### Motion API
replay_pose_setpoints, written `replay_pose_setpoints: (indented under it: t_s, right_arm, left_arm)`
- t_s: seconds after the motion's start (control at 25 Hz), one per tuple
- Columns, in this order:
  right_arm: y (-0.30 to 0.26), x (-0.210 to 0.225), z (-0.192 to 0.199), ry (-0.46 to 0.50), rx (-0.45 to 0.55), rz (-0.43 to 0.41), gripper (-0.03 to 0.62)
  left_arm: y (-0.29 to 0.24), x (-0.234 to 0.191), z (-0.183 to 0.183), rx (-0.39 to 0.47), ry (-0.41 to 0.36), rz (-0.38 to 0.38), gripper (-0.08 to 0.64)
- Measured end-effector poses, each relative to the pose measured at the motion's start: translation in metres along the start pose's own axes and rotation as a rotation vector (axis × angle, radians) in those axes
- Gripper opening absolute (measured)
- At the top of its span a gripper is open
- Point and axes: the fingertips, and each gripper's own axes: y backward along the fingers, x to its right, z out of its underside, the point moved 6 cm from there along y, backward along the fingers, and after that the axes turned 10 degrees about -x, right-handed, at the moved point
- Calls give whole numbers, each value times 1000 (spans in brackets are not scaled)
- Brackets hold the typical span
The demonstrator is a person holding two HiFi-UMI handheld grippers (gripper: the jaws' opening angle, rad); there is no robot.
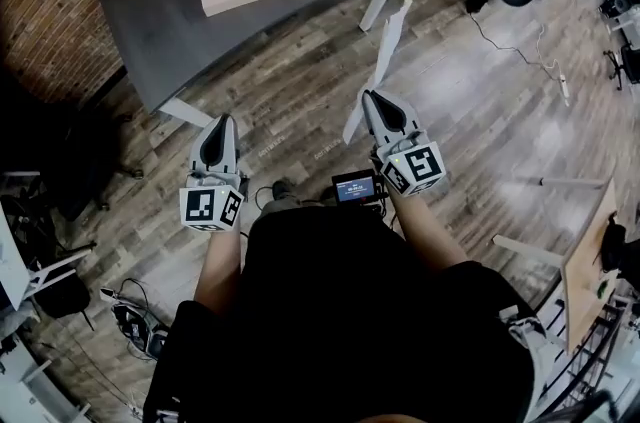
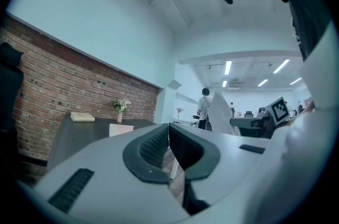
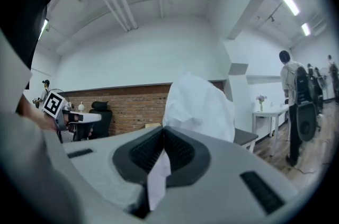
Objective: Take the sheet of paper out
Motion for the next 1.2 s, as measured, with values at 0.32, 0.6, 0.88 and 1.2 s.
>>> replay_pose_setpoints:
  t_s: [0.32,0.6,0.88,1.2]
  right_arm:
    - [51,37,20,-13,-19,-9,8]
    - [65,47,30,-13,-4,-55,8]
    - [68,37,33,-18,-13,-54,8]
    - [71,23,27,-21,-20,-42,8]
  left_arm:
    - [-2,71,5,17,35,14,-3]
    - [8,96,13,2,22,-17,-3]
    - [9,96,16,-15,16,19,-3]
    - [14,92,11,-24,10,70,-3]
